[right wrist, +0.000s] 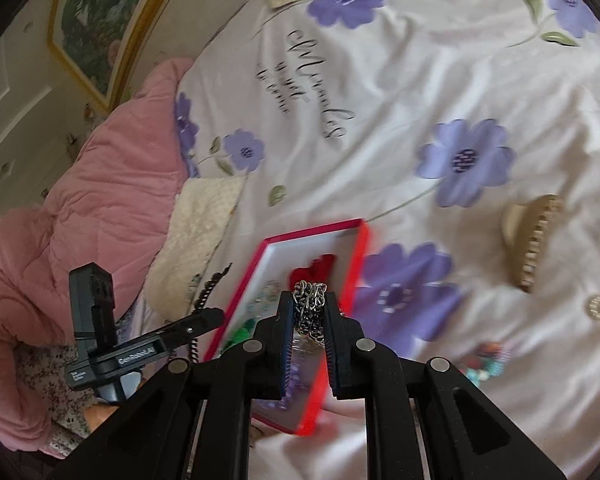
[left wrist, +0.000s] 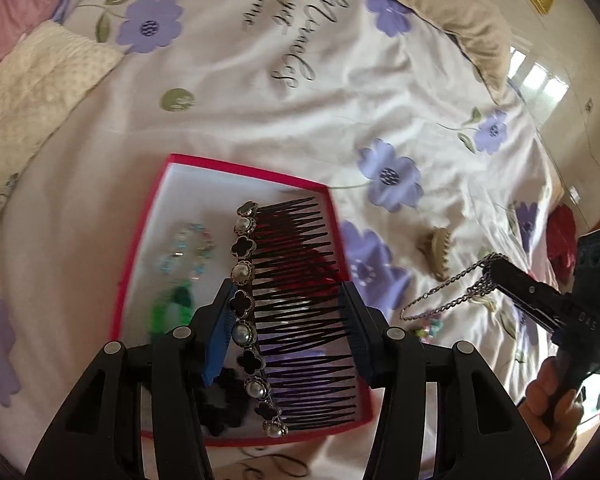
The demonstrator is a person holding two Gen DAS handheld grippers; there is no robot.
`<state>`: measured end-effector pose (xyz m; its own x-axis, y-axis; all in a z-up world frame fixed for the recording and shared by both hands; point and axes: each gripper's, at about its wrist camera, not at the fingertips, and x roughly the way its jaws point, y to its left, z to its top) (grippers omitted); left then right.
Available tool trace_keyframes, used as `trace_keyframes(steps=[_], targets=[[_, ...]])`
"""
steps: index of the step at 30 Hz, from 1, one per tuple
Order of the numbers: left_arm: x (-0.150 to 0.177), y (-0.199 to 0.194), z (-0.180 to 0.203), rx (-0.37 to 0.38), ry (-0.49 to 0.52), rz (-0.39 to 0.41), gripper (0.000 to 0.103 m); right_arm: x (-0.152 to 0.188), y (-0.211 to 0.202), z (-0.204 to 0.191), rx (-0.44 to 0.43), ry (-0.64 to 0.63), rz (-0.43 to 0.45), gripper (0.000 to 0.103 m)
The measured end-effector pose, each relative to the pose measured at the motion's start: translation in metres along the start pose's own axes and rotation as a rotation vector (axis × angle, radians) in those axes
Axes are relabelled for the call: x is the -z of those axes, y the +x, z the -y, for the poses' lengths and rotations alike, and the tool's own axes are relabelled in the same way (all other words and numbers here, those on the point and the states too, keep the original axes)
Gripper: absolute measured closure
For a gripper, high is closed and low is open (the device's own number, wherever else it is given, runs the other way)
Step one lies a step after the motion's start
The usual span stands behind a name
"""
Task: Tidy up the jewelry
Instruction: 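Carry the comb with left tool while right tool carries the chain over the box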
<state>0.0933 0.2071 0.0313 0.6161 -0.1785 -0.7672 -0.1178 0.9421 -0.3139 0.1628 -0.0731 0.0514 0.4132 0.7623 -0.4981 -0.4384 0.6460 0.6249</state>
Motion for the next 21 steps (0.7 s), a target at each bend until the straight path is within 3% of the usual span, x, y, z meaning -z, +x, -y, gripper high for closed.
trace_keyframes(steps=[10, 21], targets=[[-0.008, 0.014, -0.04, -0.075, -0.047, -0.002, 0.053, -0.004, 0.052, -0.04, -0.082, -0.04, -0.068, 0.089], [-0.012, 0.052, -0.062, -0.143, -0.075, -0.039, 0.053, 0.023, 0.11, -0.032, -0.047, -0.031, -0.192, 0.089]])
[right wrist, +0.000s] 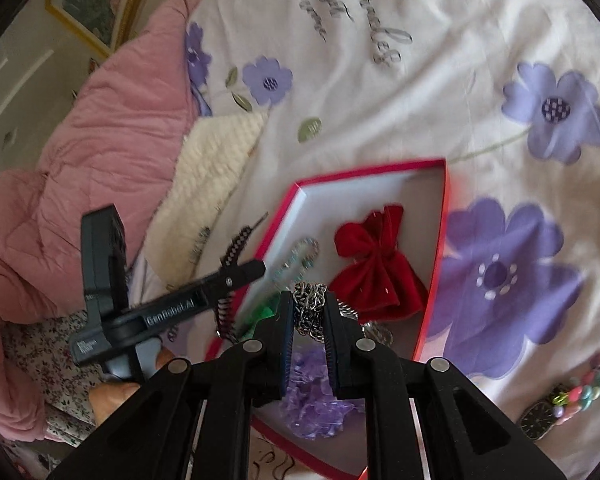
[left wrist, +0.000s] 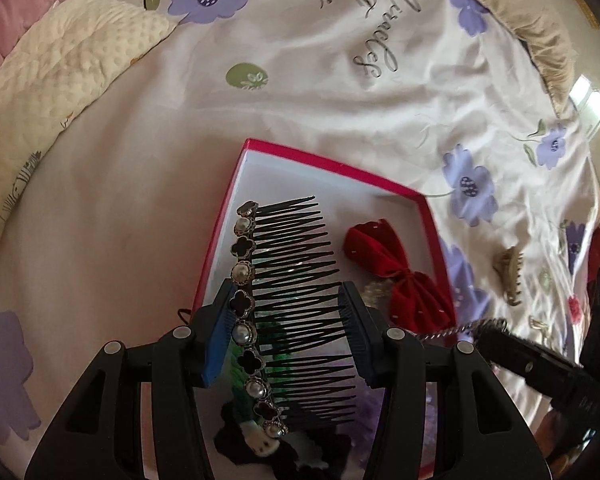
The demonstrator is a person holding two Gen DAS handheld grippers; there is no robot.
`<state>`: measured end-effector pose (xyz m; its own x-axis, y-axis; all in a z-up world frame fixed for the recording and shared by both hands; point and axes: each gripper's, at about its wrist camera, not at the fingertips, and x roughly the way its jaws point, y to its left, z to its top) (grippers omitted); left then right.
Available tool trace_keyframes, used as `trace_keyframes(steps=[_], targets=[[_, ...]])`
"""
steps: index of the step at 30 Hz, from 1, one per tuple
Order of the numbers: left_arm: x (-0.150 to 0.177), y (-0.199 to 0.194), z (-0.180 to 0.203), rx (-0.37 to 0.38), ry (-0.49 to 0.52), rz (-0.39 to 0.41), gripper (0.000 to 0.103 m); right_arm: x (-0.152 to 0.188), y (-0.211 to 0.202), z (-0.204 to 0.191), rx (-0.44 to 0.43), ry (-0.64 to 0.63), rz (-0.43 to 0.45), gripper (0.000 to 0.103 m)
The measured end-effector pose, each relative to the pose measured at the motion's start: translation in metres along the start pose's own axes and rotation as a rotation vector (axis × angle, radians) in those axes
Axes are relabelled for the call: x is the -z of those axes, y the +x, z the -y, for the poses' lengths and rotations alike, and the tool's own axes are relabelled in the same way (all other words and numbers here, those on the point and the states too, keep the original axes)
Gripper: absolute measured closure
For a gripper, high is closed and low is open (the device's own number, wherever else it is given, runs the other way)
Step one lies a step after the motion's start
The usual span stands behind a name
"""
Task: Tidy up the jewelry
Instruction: 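Carry the comb with left tool while right tool carries the chain over the box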
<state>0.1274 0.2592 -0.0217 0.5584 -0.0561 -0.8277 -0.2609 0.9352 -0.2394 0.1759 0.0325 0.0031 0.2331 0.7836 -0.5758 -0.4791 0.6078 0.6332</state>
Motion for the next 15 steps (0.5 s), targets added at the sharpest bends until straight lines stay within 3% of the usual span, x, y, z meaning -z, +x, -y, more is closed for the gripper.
trace_keyframes(steps=[15], targets=[[0.002, 0.037, -0.007, -0.025, -0.01, -0.061, 0.052, 0.017, 0.039, 0.026, 0.059, 0.03, -0.104, 0.089]])
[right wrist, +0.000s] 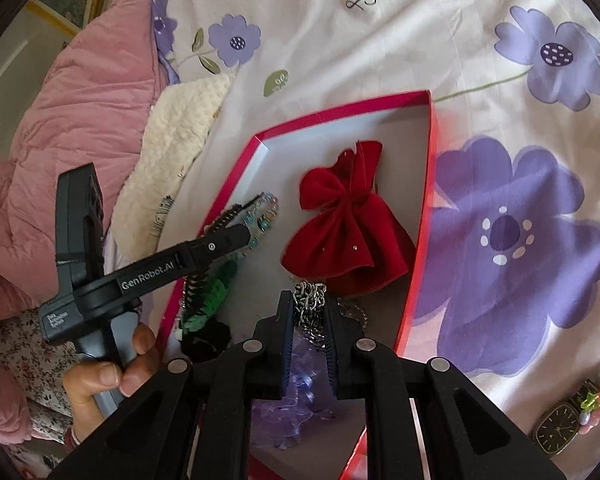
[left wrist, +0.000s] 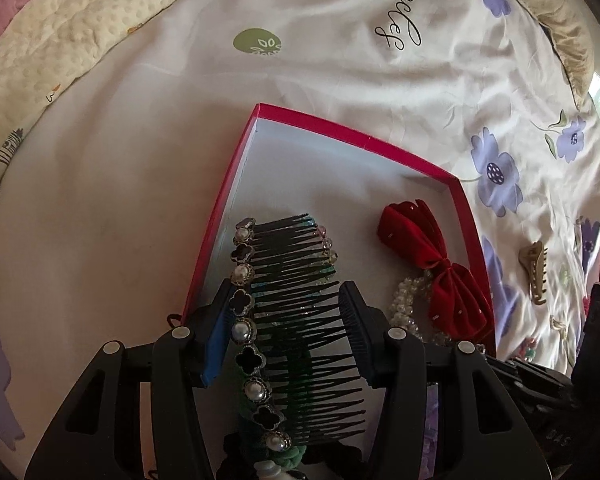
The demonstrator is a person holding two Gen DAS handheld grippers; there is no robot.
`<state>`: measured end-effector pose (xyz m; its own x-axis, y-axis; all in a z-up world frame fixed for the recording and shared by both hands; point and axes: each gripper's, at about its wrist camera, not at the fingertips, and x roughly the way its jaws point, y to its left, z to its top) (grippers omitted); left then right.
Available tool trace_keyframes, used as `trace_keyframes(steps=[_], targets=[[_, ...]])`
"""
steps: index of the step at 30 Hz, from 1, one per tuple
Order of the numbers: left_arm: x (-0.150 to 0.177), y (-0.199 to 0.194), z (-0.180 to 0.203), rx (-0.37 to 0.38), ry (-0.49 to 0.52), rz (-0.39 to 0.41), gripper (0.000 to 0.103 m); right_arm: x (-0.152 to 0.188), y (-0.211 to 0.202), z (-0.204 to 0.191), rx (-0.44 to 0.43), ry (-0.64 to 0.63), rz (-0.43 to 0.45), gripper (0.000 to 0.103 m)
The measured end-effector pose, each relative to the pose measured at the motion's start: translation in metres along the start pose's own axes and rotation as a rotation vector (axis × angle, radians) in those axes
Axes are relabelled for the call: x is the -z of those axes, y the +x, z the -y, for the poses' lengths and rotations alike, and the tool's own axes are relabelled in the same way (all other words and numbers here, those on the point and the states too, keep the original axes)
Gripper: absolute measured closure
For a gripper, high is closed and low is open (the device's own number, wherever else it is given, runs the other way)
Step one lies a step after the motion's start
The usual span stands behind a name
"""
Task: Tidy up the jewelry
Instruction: 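Carry the comb with left tool while right tool carries the chain over the box, then open both tools to drop the comb and chain into the box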
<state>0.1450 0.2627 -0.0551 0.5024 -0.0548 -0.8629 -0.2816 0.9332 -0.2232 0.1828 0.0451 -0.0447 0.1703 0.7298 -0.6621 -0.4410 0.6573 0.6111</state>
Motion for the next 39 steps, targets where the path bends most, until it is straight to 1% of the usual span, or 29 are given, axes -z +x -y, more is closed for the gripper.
trace_keyframes(steps=[2, 12, 14, 18, 19, 26, 30, 34, 39], targets=[[0.0, 0.0, 0.0, 0.001, 0.004, -0.002, 0.052, 0.001, 0.003, 0.001, 0.007, 0.001, -0.011, 0.089], [0.0, 0.001, 0.001, 0.0, -0.011, -0.017, 0.05, 0.002, 0.002, -0.004, 0.026, -0.013, -0.006, 0.083], [0.0, 0.0, 0.001, 0.003, -0.013, -0.021, 0.048, 0.003, -0.001, -0.003, 0.024, -0.004, -0.003, 0.08], [0.001, -0.002, 0.002, 0.011, -0.015, -0.025, 0.04, 0.004, -0.011, -0.005, 0.012, 0.002, 0.016, 0.072], [0.002, -0.003, 0.003, 0.009, -0.014, -0.024, 0.039, 0.004, -0.016, -0.006, 0.004, 0.003, 0.026, 0.071], [0.006, -0.01, 0.006, 0.0, -0.011, -0.02, 0.037, 0.011, -0.046, -0.002, -0.012, 0.019, 0.074, 0.069], [0.008, -0.02, 0.007, 0.001, -0.017, -0.005, 0.031, 0.019, -0.068, 0.007, -0.006, 0.039, 0.105, 0.064], [0.013, -0.034, 0.013, -0.008, -0.006, 0.018, 0.03, 0.03, -0.093, 0.023, 0.012, 0.071, 0.141, 0.063], [0.018, -0.049, 0.022, -0.033, 0.016, 0.056, 0.028, 0.049, -0.124, 0.056, 0.062, 0.138, 0.173, 0.062]])
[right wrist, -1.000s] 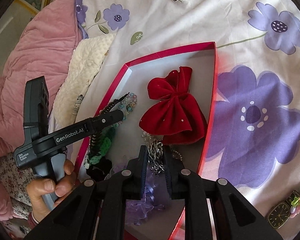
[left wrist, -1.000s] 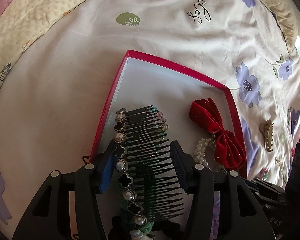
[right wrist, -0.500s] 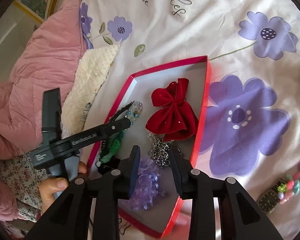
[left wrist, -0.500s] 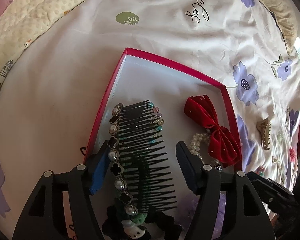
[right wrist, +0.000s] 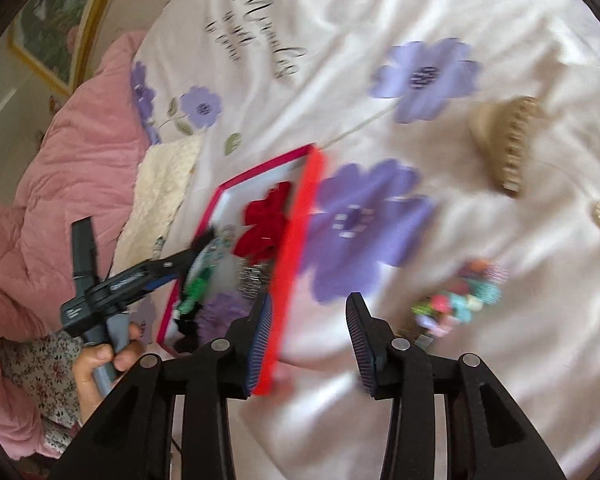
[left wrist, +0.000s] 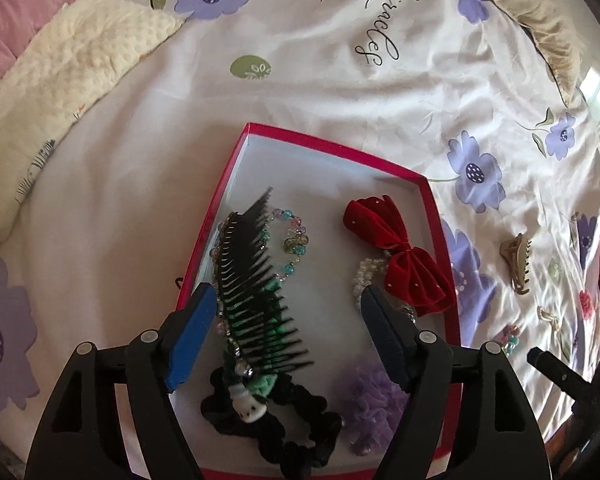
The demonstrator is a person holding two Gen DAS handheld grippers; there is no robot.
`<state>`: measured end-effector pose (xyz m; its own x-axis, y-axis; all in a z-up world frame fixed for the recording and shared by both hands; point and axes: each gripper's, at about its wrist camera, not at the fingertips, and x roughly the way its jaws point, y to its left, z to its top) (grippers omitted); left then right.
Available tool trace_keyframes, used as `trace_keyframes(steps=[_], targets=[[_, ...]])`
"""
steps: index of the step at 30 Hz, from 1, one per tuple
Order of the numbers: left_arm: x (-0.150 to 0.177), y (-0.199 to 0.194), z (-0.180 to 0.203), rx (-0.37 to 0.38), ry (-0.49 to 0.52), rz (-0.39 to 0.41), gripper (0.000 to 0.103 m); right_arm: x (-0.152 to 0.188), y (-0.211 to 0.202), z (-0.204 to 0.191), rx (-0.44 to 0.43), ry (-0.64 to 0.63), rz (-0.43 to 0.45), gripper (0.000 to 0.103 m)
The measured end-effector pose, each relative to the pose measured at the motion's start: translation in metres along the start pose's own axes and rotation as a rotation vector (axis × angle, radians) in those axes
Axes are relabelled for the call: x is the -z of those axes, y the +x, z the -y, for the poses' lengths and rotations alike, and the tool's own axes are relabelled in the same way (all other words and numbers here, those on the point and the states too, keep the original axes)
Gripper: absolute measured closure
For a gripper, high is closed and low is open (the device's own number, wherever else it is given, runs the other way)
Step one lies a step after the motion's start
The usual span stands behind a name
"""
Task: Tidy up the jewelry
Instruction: 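Open both tools to drop the comb and chain into the box, then grasp pastel beaded hair tie with left tool while right tool grasps pearl necklace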
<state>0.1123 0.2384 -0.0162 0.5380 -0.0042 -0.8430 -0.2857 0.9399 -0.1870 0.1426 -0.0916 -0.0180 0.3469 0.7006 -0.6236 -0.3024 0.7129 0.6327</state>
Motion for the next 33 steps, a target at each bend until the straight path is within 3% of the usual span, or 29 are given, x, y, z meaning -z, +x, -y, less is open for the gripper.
trace_keyframes(steps=[8, 22, 33], targets=[[0.005, -0.01, 0.01, 0.001, 0.016, 0.001, 0.028, 0.012, -0.038, 0.047, 0.062, 0.096, 0.046, 0.06], [0.014, -0.036, 0.007, 0.005, 0.0, 0.025, 0.027, 0.023, -0.071, 0.069, 0.084, 0.131, 0.099, 0.058], [0.024, -0.053, 0.068, 0.107, 0.105, 0.032, 0.024, 0.03, -0.091, 0.092, 0.139, 0.164, 0.135, 0.056]])
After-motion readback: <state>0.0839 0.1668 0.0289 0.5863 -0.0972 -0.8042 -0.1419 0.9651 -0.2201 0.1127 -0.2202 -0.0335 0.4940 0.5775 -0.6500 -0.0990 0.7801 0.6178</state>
